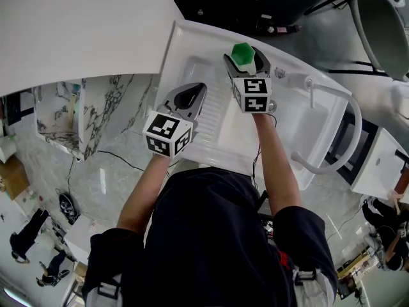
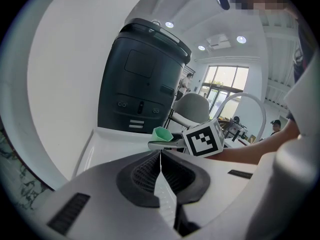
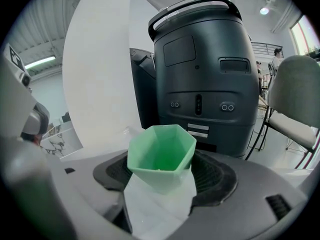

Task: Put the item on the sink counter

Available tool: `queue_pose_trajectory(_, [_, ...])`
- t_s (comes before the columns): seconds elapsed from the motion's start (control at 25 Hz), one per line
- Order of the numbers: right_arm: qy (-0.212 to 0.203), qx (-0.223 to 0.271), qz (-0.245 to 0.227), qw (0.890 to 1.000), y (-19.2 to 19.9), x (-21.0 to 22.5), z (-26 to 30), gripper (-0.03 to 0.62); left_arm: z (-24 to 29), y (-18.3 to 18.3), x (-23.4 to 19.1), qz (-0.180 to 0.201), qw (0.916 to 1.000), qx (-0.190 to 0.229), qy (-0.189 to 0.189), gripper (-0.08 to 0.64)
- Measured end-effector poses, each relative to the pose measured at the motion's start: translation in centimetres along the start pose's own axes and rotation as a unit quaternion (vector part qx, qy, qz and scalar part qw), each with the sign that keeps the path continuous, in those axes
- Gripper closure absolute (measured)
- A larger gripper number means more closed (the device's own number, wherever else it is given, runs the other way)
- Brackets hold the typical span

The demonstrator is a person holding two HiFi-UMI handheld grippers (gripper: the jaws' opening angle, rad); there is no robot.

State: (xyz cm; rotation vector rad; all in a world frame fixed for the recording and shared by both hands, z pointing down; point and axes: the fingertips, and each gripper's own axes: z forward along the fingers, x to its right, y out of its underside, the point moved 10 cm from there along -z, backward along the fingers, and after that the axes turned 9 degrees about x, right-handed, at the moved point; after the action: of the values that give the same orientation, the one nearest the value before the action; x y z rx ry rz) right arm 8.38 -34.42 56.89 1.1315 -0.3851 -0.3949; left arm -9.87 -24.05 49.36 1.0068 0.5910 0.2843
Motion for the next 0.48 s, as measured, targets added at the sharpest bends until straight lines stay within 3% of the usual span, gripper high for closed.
queue_pose_trajectory(0.48, [0.005,-0.005,0.018,1.0,-0.1,0.2,-1.1,0.255,-0.4,-0.2,0.4,0.002,1.0,0.006,0.007,0.543])
